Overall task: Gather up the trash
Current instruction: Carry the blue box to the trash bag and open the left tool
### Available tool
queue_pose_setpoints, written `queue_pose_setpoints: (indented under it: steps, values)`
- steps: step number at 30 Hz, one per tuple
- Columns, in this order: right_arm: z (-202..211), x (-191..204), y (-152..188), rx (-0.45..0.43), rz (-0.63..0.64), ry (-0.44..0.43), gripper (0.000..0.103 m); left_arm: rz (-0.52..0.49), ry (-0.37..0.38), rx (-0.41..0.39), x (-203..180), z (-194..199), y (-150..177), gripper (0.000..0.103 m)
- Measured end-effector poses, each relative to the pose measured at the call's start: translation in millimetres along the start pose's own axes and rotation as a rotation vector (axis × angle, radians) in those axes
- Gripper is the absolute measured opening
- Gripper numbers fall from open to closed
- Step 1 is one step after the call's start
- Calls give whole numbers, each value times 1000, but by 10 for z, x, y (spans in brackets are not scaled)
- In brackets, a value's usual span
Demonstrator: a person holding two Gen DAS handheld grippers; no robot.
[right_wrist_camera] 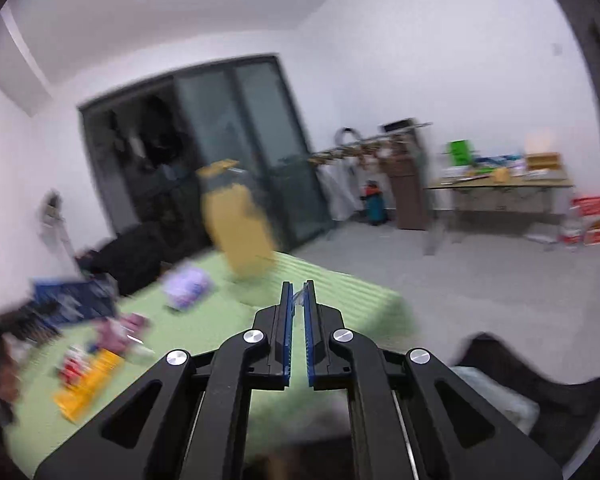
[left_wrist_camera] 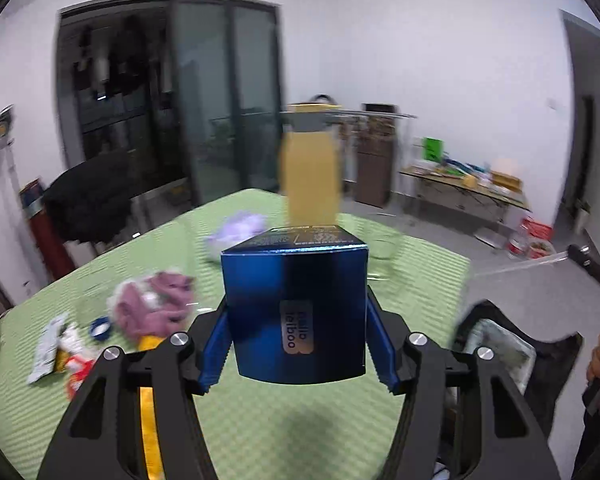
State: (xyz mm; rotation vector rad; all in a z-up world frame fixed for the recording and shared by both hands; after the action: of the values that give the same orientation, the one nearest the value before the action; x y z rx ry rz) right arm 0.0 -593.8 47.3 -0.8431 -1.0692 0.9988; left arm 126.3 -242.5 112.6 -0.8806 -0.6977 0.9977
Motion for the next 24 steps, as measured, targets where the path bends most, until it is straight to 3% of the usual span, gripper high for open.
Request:
queue_pose_setpoints:
  steps: [5,11,16,17,19,21,24]
  values:
    - [-28,-729,416,107,17,205,6,-85,138,28,-758,-149,17,57]
    - [-429,-1436,998,259,-80,310,6,-188,269,126,-1650,-470,272,57]
    - [-687,-1752,1328,328,-138,355,6,-250,353,184,-2217,-682,455,57]
    - [-728,-1796,1385,348,-149,365,8,-255,362,192,-2271,-705,487,57]
    - [-760,-1868,1466,399,-168,377,22,-274,392,231,-2564,-831,591,57]
    - [-680,-1918,1492,393,-204,377,46,-291,419,270,-2769,-942,695,57]
    - [-549,-1968,1426,357,-228,373,50,-319,452,337,-3071,-1181,833,57]
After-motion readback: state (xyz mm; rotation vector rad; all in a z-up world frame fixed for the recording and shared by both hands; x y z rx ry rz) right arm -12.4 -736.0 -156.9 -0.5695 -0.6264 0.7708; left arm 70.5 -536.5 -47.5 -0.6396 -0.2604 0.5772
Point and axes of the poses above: each gripper's, at about its wrist camera, not at the fingertips, and z roughly against the way its jaws point, x to its left, y to its underside, the point moved 5 cm from there along -z, roughly the way its jaws point, and after that the axes turned 4 degrees about -y, right-handed, at the moved point
